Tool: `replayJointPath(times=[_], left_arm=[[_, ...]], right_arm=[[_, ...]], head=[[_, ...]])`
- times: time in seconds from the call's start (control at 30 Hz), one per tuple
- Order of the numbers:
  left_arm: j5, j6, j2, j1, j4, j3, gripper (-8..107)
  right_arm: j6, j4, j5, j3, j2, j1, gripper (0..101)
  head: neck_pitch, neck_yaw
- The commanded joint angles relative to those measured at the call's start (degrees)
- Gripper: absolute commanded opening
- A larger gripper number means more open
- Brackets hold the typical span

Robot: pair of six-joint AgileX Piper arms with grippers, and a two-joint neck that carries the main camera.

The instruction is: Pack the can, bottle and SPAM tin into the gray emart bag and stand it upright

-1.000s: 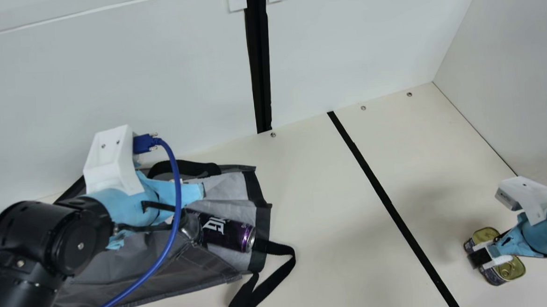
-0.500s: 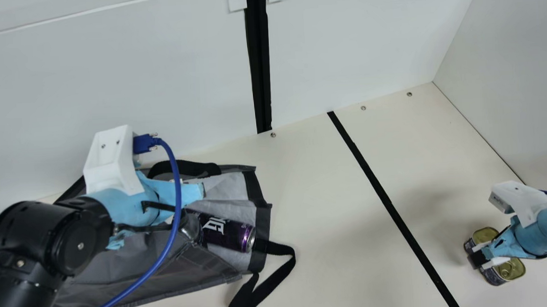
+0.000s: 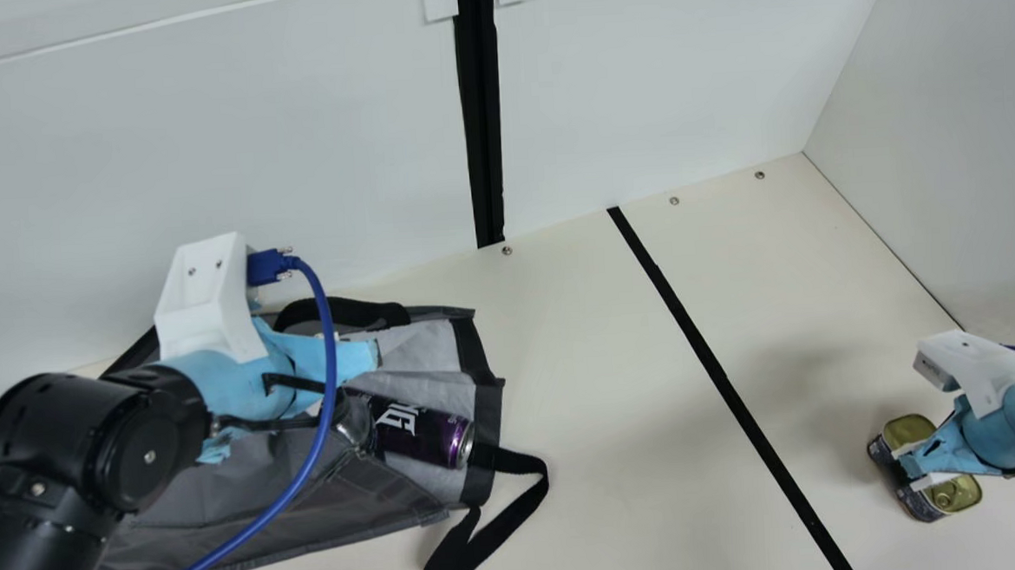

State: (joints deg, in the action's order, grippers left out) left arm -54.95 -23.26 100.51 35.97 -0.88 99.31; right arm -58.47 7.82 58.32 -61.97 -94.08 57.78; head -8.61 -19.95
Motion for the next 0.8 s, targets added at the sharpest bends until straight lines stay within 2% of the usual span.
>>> replayJointPath(times=[0.0,0.77], left_arm=[[0.0,0.0,0.0,0.0,0.0,0.0,-8],[0.0,0.0,0.0,0.0,0.0,0.0,-8]], right_arm=[[-0.4,0.4,0.5,-0.4,0.4,-0.2,0],[-2.3,4.2,5.9,-6.9,3.7,-5.1,0]], head=[[-1.4,0.0],[-1.4,0.0]])
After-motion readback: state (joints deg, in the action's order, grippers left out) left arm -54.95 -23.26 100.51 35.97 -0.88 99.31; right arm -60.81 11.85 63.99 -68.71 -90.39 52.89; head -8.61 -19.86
